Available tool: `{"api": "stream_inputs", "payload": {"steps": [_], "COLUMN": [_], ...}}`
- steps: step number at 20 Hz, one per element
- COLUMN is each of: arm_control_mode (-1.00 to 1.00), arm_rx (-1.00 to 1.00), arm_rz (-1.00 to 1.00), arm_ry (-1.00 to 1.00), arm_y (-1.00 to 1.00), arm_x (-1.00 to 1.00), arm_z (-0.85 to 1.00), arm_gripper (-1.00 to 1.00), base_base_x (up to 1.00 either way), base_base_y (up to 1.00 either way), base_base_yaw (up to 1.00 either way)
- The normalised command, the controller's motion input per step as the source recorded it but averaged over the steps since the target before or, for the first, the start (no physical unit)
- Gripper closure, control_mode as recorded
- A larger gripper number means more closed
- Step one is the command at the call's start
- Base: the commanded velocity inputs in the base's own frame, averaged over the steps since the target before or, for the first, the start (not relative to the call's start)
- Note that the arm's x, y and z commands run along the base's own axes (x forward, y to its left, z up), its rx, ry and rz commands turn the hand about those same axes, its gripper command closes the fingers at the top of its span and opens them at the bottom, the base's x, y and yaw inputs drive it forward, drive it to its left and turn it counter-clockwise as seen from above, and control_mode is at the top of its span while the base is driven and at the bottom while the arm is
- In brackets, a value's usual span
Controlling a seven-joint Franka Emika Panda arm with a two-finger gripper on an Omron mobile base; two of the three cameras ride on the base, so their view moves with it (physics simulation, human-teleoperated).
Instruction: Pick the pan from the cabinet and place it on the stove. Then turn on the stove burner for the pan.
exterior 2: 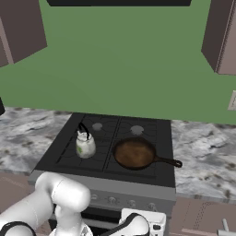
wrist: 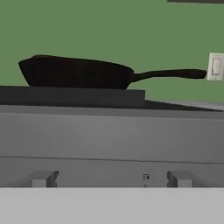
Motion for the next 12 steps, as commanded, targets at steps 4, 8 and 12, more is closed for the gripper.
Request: {"api": "stream_inputs", "payload": {"steps": [4, 8, 12], "arm_control_mode": [-1.00, -1.00, -1.00], "arm_rx": [0.01, 0.01, 0.01], "arm_rz": [0.00, 0.00, 0.00], "arm_ry": [-0.03, -0.01, -0.01], "arm_y": [0.00, -0.03, -0.05], "arm_x": [0.04, 0.08, 0.12], "arm_z": [-0.12, -0.07, -0.07], "arm_gripper": [-1.00, -1.00, -1.00], "base_base_x": [0.00, 0.00, 0.00], "base_base_y": [0.00, 0.00, 0.00], "base_base_yaw": [0.00, 0.00, 0.00]}}
